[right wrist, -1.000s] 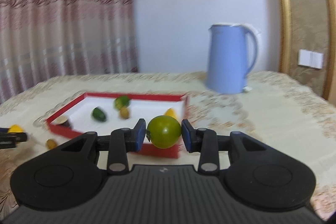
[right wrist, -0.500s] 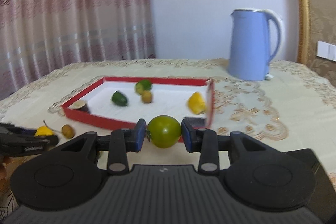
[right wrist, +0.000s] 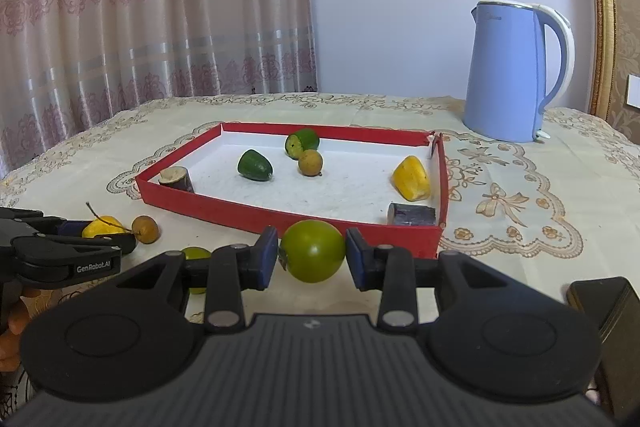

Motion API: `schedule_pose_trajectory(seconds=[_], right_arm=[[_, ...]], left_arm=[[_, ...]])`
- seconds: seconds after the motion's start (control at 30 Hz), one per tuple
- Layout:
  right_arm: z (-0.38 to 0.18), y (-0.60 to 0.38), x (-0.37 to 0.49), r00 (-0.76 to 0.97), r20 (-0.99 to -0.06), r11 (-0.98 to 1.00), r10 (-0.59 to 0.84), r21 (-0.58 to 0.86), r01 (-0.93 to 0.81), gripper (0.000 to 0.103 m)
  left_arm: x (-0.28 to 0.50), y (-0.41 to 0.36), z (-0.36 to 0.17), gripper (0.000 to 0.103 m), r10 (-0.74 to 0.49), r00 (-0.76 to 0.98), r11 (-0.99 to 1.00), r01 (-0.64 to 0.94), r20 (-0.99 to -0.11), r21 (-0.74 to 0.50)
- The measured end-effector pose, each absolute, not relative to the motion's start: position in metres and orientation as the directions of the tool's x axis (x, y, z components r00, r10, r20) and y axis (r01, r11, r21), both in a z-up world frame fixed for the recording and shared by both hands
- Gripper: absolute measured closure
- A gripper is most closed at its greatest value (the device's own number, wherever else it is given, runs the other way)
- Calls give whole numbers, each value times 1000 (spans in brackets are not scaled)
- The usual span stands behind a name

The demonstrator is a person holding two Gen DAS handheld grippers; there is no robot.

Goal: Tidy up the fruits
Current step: 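Lift the yellow fruit with the left gripper while the right gripper carries the green fruit over the tray, then lower the green round fruit into the tray and open the right gripper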

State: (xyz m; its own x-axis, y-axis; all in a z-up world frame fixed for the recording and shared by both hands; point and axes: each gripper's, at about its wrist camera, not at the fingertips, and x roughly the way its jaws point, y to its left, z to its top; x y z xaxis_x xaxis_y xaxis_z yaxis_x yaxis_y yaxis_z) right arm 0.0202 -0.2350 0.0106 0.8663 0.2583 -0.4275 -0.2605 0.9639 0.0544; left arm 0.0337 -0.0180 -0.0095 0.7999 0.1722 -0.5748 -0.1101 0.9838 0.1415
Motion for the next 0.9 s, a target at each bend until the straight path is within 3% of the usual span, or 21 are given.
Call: schedule_pose_trajectory(seconds=[0.9], right_arm=[[36, -219, 85, 884, -386, 958, 263, -4, -286, 68]], left_arm=[[34, -21, -13, 63, 186, 812, 980, -117, -553, 159]])
